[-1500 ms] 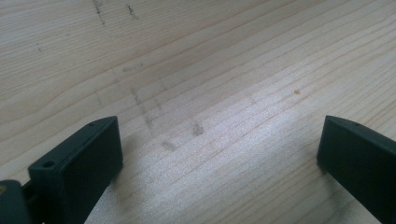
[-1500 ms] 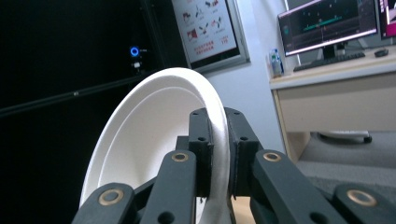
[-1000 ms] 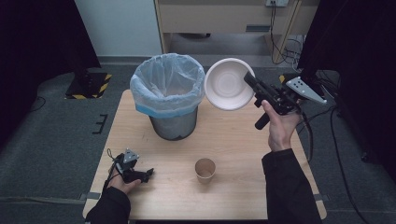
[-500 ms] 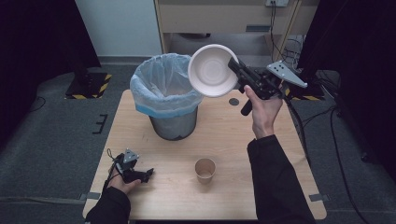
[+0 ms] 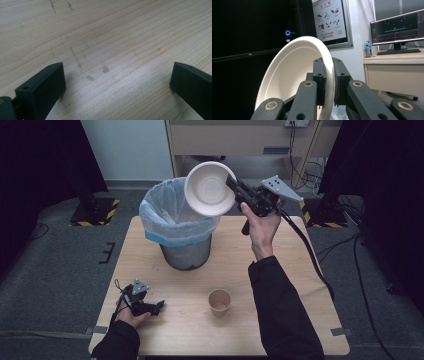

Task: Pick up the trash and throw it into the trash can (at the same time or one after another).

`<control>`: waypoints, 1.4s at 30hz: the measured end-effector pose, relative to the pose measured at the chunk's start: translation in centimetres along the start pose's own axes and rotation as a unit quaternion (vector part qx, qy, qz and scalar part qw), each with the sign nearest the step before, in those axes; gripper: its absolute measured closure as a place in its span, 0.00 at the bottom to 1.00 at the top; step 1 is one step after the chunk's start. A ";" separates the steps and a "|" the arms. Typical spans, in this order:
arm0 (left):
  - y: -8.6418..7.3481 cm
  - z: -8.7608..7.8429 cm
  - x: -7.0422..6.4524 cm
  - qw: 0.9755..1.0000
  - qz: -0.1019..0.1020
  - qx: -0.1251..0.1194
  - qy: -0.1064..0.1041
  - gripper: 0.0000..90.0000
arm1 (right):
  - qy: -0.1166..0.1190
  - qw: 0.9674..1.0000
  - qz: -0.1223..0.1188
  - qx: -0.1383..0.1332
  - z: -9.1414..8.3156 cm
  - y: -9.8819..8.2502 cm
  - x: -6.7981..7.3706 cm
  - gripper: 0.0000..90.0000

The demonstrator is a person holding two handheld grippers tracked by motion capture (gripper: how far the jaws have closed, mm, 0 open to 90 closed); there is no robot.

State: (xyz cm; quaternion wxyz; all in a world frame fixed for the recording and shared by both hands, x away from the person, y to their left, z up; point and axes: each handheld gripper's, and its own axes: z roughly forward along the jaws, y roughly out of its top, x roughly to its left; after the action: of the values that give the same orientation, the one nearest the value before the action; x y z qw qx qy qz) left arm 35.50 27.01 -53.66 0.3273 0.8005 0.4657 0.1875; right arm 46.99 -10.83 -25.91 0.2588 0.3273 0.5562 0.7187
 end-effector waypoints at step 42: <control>0.0 0.0 0.0 1.000 0.003 0.000 -0.003 0.00 | -0.003 0.996 -0.027 0.080 5.2 -2.9 2.0 0.68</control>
State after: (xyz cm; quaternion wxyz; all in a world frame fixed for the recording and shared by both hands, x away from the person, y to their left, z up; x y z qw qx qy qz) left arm 35.50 26.99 -53.65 0.3280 0.8022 0.4627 0.1863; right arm 49.70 -5.36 -27.48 0.2528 0.3341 0.6198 0.6635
